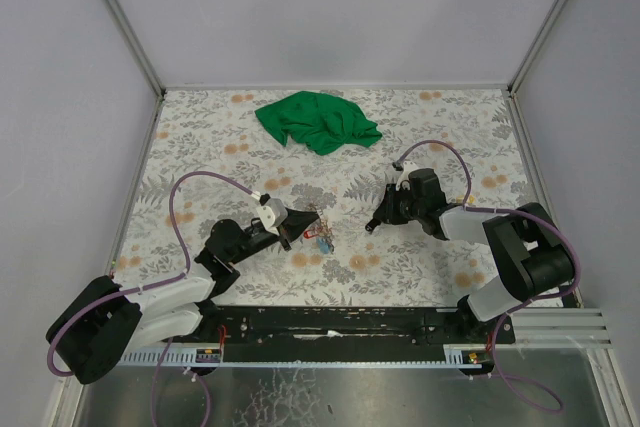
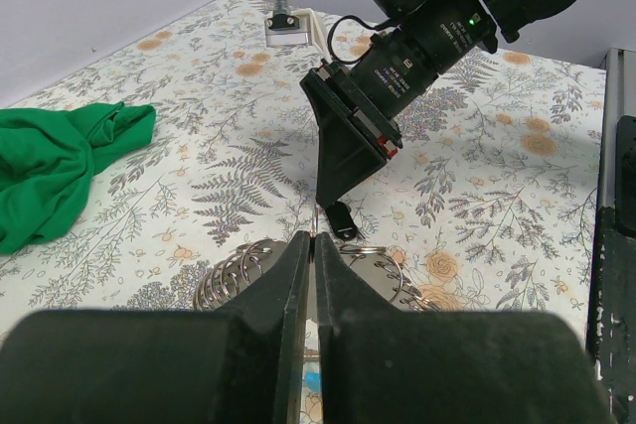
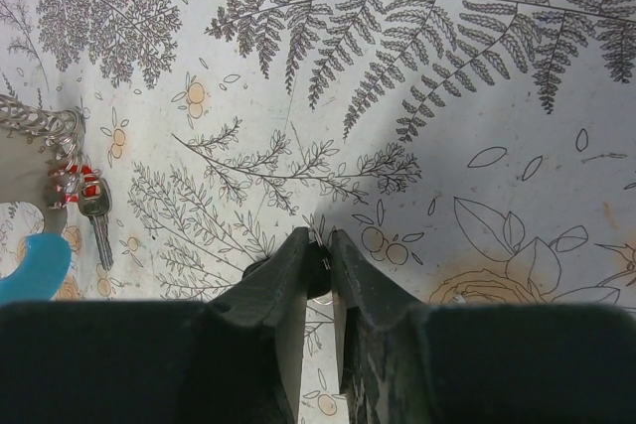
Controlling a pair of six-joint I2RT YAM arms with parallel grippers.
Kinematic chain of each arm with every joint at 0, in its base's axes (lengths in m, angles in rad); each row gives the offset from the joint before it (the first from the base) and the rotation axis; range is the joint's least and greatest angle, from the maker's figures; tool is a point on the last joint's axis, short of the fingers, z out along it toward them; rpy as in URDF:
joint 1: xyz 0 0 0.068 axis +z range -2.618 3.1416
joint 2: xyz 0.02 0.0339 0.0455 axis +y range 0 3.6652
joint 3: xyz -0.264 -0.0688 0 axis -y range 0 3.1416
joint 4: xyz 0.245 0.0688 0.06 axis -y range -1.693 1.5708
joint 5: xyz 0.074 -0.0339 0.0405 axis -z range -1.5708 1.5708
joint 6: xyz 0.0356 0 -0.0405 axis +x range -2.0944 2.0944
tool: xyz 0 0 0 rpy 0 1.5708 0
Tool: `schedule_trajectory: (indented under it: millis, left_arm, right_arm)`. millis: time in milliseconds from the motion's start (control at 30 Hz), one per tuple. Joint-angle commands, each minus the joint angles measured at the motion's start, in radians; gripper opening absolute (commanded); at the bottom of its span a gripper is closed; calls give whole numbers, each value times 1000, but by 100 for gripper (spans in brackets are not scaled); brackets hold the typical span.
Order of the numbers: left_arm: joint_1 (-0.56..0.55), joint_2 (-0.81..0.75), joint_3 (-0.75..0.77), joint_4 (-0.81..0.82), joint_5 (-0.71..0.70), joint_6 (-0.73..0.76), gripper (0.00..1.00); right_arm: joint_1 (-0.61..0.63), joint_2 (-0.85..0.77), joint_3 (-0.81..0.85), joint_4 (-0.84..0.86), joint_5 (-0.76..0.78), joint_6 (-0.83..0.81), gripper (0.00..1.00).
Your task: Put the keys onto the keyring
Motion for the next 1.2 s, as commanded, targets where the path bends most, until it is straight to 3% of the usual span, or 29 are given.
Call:
schedule_trajectory:
  millis: [0, 1167]
  left_arm:
    - [5, -7, 9, 69, 21, 0, 0]
    - [3, -14, 9, 66, 22, -1, 0]
  right_arm:
    - [-5, -26, -16, -27, -1, -10, 22]
    - [-5, -10, -14, -31, -15, -31, 18]
